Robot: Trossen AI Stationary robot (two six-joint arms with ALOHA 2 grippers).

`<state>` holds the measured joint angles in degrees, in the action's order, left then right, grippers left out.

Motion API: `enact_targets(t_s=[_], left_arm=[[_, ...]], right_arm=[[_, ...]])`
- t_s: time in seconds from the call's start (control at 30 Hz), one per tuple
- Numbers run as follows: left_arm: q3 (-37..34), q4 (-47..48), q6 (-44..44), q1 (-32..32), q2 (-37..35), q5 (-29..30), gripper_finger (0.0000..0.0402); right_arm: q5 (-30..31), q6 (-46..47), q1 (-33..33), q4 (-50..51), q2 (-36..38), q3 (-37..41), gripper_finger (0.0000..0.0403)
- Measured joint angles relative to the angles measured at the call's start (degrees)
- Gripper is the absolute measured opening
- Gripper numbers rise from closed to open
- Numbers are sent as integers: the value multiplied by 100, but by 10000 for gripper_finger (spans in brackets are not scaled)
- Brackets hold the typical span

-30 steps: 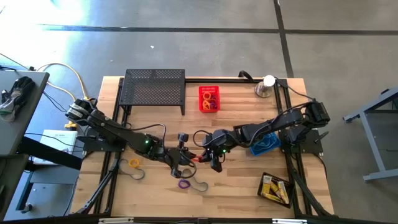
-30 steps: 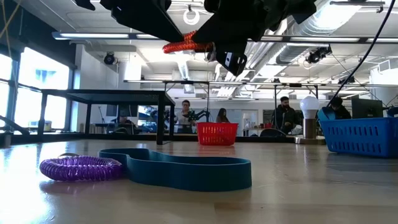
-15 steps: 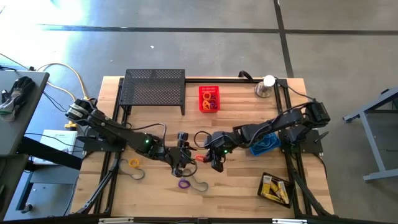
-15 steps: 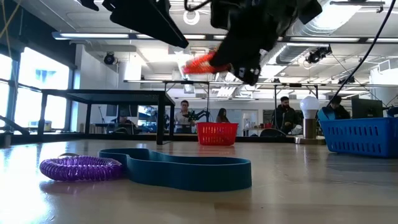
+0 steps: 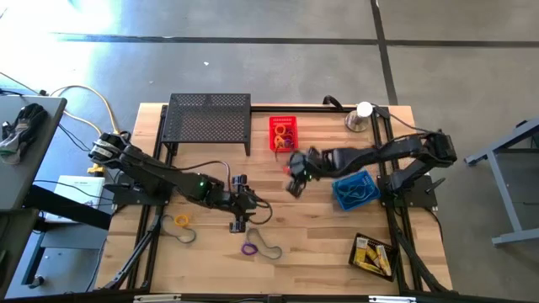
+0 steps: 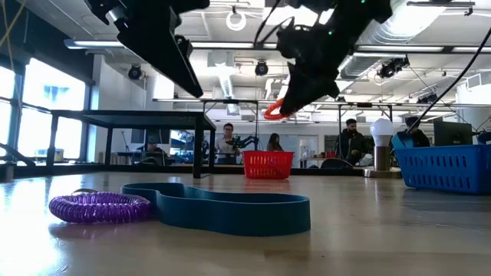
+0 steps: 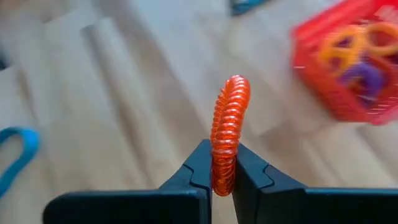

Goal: Pick & Place Office Desk Supplies
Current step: Put the orange spring keychain into the red bin

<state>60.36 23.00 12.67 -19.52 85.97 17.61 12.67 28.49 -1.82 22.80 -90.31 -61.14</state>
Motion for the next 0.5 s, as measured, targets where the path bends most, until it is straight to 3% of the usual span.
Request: enact_targets(t_s=[0.17, 0.5], left_arm=[[-16, 259, 159, 233, 4, -515, 223], [-59, 724, 170, 377, -8, -559, 223]], right_arm=[[-133, -388, 812, -235, 17, -203, 11], [-498, -649, 2414, -488, -56, -427, 10]])
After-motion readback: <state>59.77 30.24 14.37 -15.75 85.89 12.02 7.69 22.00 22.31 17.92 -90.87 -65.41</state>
